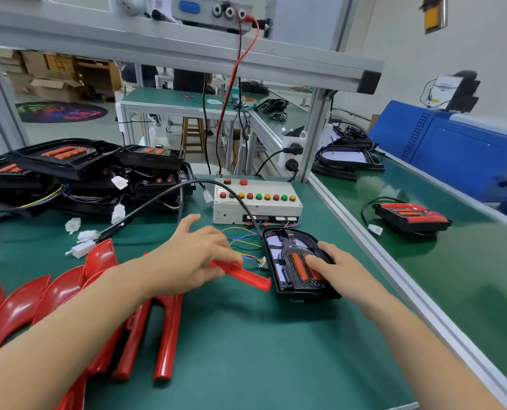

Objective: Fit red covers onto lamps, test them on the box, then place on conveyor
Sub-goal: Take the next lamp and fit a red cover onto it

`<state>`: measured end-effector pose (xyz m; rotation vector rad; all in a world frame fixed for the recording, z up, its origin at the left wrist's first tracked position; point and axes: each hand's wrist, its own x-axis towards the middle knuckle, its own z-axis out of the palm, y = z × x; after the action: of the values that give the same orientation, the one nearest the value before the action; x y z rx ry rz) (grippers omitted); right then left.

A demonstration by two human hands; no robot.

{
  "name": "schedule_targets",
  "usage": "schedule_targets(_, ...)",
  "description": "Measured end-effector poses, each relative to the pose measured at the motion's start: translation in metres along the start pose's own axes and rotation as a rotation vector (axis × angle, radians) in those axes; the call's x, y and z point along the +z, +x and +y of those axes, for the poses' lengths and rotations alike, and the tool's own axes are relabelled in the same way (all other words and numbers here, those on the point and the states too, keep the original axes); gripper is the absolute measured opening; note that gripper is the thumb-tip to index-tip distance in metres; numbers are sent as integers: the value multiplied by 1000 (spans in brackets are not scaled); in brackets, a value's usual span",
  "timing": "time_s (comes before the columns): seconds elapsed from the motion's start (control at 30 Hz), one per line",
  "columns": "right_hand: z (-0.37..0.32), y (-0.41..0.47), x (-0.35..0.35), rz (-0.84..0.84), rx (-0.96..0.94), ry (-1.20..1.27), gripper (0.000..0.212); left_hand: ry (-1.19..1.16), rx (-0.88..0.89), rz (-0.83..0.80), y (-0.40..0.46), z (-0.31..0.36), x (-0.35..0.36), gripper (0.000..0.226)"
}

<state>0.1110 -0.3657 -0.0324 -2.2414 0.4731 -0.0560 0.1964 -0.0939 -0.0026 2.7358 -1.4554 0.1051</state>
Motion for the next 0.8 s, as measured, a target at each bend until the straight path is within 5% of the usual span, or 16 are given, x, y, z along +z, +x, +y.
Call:
schedule_targets(0.23, -19, -9, 3, 286, -339, -230, 39, -53, 13, 56, 15, 8, -21, 34)
schedule_targets(0.37, -41, -26, 12, 236, -618, -169, 28, -90, 37, 61, 29, 14, -25, 32)
schedule_targets(0.6, -49, -39, 28, 115, -741, -250, 42, -385, 14, 26, 39, 16, -28, 26)
schedule_targets(0.73, -48, -41, 27, 235, -802, -367, 41, -562, 45, 88, 42, 21, -26, 24)
schedule_targets(0.8, -47, -42, 23, 328, -795, -408, 36, -728, 3, 251, 47, 25, -22, 26)
